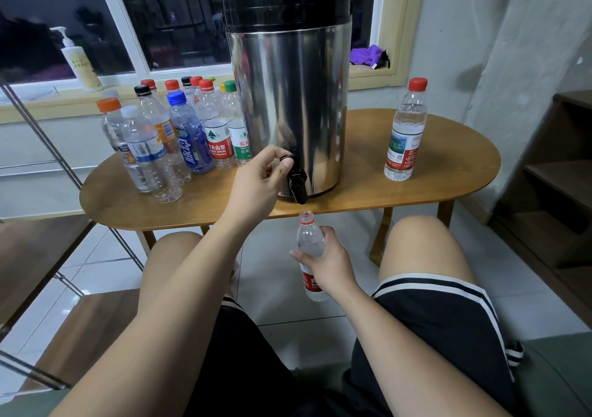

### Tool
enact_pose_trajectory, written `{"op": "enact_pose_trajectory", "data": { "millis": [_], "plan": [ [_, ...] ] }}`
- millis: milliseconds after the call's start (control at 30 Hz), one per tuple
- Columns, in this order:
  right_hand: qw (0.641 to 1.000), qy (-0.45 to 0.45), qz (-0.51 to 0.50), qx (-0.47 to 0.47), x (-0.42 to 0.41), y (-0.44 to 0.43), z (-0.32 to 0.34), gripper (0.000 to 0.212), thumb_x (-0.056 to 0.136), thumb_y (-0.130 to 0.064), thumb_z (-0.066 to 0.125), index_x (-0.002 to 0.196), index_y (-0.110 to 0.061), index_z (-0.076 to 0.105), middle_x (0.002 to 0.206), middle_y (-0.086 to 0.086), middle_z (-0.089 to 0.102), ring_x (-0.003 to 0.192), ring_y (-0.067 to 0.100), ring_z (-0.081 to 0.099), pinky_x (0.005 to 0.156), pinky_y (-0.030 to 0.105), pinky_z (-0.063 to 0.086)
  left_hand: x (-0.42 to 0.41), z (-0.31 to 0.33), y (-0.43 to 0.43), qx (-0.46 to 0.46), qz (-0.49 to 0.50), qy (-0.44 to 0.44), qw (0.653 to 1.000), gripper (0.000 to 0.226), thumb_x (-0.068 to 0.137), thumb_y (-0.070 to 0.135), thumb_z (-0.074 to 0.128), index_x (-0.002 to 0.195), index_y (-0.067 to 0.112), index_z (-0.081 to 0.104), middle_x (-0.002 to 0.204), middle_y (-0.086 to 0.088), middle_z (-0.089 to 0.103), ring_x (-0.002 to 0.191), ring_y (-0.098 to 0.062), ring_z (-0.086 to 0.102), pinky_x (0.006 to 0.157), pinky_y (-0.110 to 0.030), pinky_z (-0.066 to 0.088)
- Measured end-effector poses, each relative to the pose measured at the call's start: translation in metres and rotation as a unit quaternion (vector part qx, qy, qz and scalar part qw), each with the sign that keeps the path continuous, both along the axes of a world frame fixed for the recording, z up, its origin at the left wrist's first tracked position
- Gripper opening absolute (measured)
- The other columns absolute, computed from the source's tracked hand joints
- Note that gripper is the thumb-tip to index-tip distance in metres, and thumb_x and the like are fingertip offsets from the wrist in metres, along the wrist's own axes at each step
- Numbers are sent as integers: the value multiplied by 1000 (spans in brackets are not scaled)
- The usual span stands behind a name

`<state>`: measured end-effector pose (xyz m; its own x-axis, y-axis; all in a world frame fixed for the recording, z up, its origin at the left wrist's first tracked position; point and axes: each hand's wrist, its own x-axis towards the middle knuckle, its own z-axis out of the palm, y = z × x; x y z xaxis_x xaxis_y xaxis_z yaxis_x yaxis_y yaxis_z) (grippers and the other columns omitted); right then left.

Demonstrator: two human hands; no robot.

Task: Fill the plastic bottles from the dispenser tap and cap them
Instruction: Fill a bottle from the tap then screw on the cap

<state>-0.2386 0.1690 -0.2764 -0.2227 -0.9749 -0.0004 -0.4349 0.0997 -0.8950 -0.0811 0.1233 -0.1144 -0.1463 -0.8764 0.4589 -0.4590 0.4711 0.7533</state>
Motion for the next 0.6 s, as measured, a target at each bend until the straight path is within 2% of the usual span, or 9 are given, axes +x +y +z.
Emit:
{"op": "enact_pose_trajectory", "data": {
  "millis": [200, 300, 367, 433, 500, 600],
  "plan": [
    [1000, -1, 4, -3, 0, 1, 1, 68, 86, -58, 85, 138, -35, 48, 125, -16, 57, 112, 10, 53, 86, 31, 46, 4, 3, 3, 25, -12, 7, 1000, 15, 110, 41, 62, 107, 30, 71, 72, 13, 64, 67, -4, 57, 66, -28, 47],
    [1000, -3, 6, -12, 1, 1, 1, 66, 86, -59, 85, 135, -35, 49, 124, -17, 59, 112, 11, 56, 85, 31, 47, 5, -4, 6, 72, 4, 86, 994, 22, 113, 40, 53, 109, 26, 69, 72, 9, 63, 67, -8, 57, 63, -27, 45],
    [1000, -4, 9, -16, 1, 1, 1, 65, 85, -61, 85, 132, -35, 50, 125, -16, 63, 115, 14, 60, 86, 31, 49, 6, -12, 9, 113, 29, 164, 980, 28, 112, 25, 41, 106, 18, 67, 72, -2, 61, 64, -11, 55, 57, -27, 42],
    [1000, 0, 10, -11, 1, 1, 1, 66, 83, -64, 85, 132, -36, 50, 130, -13, 65, 118, 15, 62, 87, 33, 51, 8, -21, 14, 155, 60, 196, 966, 31, 106, 15, 34, 105, 15, 65, 73, -6, 61, 58, -8, 53, 50, -22, 38],
    [1000, 2, 10, -6, 1, 1, 2, 68, 82, -66, 84, 132, -36, 49, 130, -12, 65, 117, 17, 63, 88, 35, 54, 11, -33, 18, 197, 83, 180, 960, 32, 105, 14, 33, 106, 16, 65, 77, -6, 64, 59, -7, 53, 48, -20, 37],
    [1000, -1, 10, -4, 2, 3, 4, 70, 80, -69, 84, 132, -37, 49, 125, -15, 65, 114, 15, 64, 90, 38, 57, 17, -54, 18, 264, 88, 114, 954, 26, 108, 16, 36, 114, 21, 61, 92, -8, 67, 75, -17, 54, 58, -29, 41]
  ]
}}
